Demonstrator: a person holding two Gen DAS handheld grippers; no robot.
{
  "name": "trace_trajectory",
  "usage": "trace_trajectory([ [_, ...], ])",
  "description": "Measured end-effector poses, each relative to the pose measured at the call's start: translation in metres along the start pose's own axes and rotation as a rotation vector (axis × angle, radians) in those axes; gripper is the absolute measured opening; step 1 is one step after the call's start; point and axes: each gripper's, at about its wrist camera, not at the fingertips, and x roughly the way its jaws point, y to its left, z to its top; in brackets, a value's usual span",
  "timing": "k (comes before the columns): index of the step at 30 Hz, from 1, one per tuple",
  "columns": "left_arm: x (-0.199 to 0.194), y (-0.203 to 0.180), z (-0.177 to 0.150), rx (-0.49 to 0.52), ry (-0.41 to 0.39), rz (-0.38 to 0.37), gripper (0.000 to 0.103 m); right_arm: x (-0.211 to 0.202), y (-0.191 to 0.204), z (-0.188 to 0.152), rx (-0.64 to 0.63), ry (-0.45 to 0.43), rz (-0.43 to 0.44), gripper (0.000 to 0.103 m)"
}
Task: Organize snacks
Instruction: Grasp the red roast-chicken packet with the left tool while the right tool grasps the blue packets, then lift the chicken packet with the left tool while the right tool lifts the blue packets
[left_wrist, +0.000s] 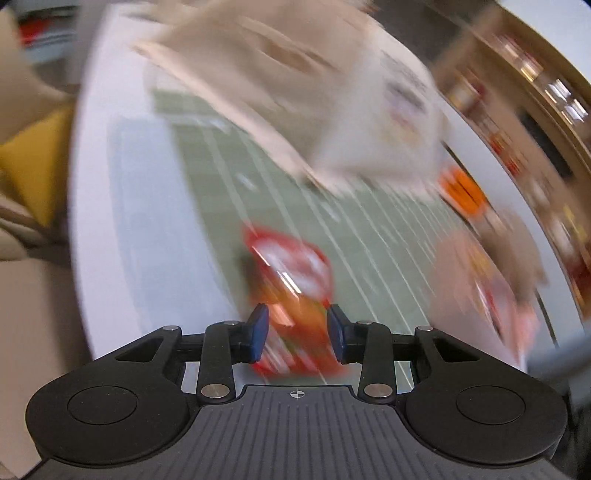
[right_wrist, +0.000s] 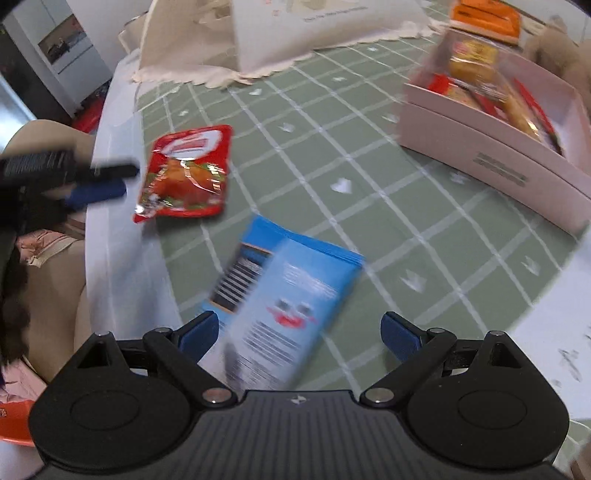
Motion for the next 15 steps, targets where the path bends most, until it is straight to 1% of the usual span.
trace_trajectory([
  [1, 0.006, 0.004, 0.009, -0.005, -0.015, 0.028, 0.039, 0.006, 0.009, 0.001, -0.014, 0.001, -0.009, 0.095],
  [3, 0.023, 0.008, 0.023, 0.007, -0.002, 0.061, 0.039, 0.018, 0.024, -0.001, -0.051, 0.007, -0.026, 0.095],
  [5, 0.039, 0.009, 0.027, -0.001, 0.037, 0.055, 0.039, 0.023, 0.033, -0.005, -0.099, 0.000, -0.049, 0.095],
  [7, 0.051, 0.003, 0.027, 0.018, 0.064, 0.030, 0.039, 0.016, 0.029, -0.010, -0.123, -0.014, -0.061, 0.095],
  [9, 0.061, -0.009, 0.024, 0.082, 0.087, 0.028, 0.039, 0.011, 0.019, -0.015, -0.128, -0.018, -0.086, 0.095],
  [12, 0.067, -0.033, 0.011, 0.246, 0.102, 0.040, 0.042, 0.003, -0.007, -0.019, -0.087, -0.016, -0.121, 0.095],
  [15, 0.069, -0.057, -0.005, 0.380, 0.143, -0.006, 0.042, -0.001, -0.030, -0.018, -0.040, -0.025, -0.152, 0.095],
])
